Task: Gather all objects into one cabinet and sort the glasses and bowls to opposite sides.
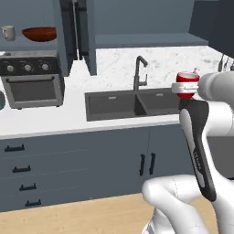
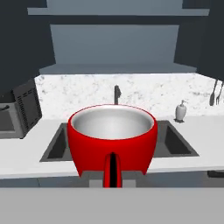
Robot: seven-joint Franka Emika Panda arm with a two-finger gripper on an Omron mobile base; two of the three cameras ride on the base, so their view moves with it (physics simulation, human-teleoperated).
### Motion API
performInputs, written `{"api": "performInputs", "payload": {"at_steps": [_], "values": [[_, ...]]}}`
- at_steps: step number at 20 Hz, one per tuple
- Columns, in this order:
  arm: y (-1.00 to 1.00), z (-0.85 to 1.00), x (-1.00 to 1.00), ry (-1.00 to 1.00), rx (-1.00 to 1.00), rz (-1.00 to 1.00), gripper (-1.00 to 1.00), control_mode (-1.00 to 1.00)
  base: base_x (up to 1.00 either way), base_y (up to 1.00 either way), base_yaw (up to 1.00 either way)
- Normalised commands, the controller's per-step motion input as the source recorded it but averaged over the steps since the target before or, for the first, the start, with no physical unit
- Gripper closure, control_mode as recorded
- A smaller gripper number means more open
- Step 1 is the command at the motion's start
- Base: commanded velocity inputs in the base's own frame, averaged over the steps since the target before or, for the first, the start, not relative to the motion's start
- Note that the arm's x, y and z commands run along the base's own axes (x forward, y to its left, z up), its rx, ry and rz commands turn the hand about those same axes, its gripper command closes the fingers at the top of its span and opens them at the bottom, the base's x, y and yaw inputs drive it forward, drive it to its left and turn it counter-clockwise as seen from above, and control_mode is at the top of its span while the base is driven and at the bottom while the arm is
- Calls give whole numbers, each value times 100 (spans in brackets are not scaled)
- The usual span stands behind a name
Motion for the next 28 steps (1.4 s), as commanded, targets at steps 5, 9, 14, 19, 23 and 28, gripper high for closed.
{"api": "performInputs", "payload": {"at_steps": [5,9,14,19,23,28], "values": [[0,0,0,0,0,0,100,100,-40,100,0],[0,0,0,0,0,0,100,100,-21,100,0],[0,0,0,0,0,0,100,100,-3,100,0],[0,0,0,0,0,0,100,100,-4,100,0],[0,0,0,0,0,0,100,100,8,86,0],[0,0,0,0,0,0,100,100,37,67,0]]}}
